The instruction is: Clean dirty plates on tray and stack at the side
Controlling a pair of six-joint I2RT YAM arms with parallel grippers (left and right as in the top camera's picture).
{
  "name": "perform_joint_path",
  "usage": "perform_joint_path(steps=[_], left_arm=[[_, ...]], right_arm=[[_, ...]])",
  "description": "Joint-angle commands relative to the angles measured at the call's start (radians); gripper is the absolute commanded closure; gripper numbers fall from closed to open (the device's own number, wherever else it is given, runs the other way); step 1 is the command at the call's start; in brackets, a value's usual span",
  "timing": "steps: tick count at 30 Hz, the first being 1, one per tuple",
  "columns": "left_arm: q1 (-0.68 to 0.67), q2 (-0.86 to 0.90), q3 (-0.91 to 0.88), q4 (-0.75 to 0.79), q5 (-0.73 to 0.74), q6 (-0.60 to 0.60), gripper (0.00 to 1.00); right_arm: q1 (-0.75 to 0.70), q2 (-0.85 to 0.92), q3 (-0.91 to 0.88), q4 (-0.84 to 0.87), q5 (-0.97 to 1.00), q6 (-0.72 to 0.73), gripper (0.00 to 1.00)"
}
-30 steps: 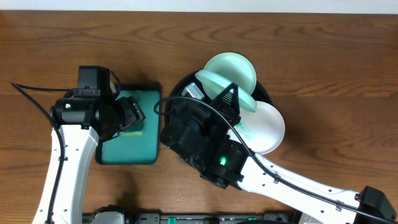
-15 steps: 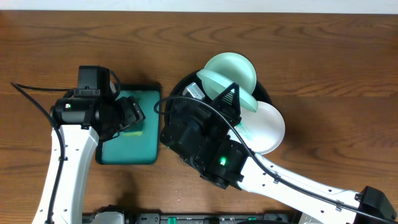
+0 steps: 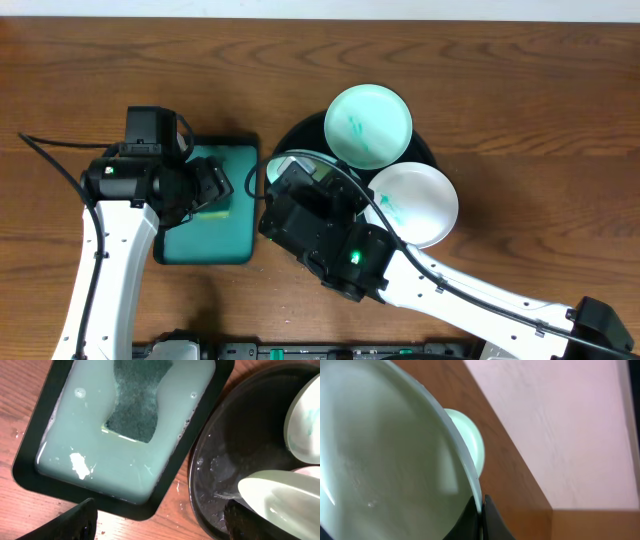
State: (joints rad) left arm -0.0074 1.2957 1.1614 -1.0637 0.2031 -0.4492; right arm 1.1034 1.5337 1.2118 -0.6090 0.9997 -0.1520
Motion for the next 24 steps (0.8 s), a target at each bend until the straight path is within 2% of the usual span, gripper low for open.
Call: perform_joint_path(steps=[1,2,3,5,6,8,10,11,15,21,24], left_arm=[[0.000,-0.002,0.000,-0.005,-0.013,-0.009,0.19],[0.000,-0.002,0.000,-0.005,-0.013,-0.009,0.19],[0.000,-0.002,0.000,-0.005,-0.013,-0.009,0.19],[0.000,-0.002,0.000,-0.004,-0.013,-0.009,0.19],[0.000,-0.002,0.000,-0.004,-0.013,-0.009,0.19],[0.000,-0.002,0.000,-0.005,-0.013,-0.009,0.19],[0.000,-0.002,0.000,-0.006,-0.013,-0.009,0.19],[0.000,-0.002,0.000,-0.006,-0.013,-0.009,0.19],[0.000,-0.002,0.000,-0.005,-0.013,-0.009,0.19],[0.000,-0.002,0.000,-0.005,-0.013,-0.009,0.19],[0.000,-0.002,0.000,-0.005,-0.013,-0.009,0.19]], right_arm=[[-0.032,-0.002,0.015,0.043,0.418,0.100,0.99],[-0.040,-0.002,0.015,0.056,0.470,0.082,0.99],[-0.054,-0.003,0.015,0.031,0.393,0.048,0.99],[-0.050,-0.003,0.015,-0.037,0.146,0.079,0.99],[-0.049,-0.003,0.015,-0.073,0.002,0.132,0.99],[-0.058,-0.002,0.015,-0.123,-0.160,0.280,0.99],[-0.093,0.000,0.015,-0.167,-0.213,0.441,0.99],[-0.161,0.000,0.015,-0.188,-0.277,0.568,0.99],[-0.302,-0.005,0.018,-0.187,-0.441,0.595,0.98],[-0.621,-0.024,0.018,-0.161,-0.990,0.639,0.98],[-0.771,-0.024,0.018,-0.119,-1.201,0.645,0.98]])
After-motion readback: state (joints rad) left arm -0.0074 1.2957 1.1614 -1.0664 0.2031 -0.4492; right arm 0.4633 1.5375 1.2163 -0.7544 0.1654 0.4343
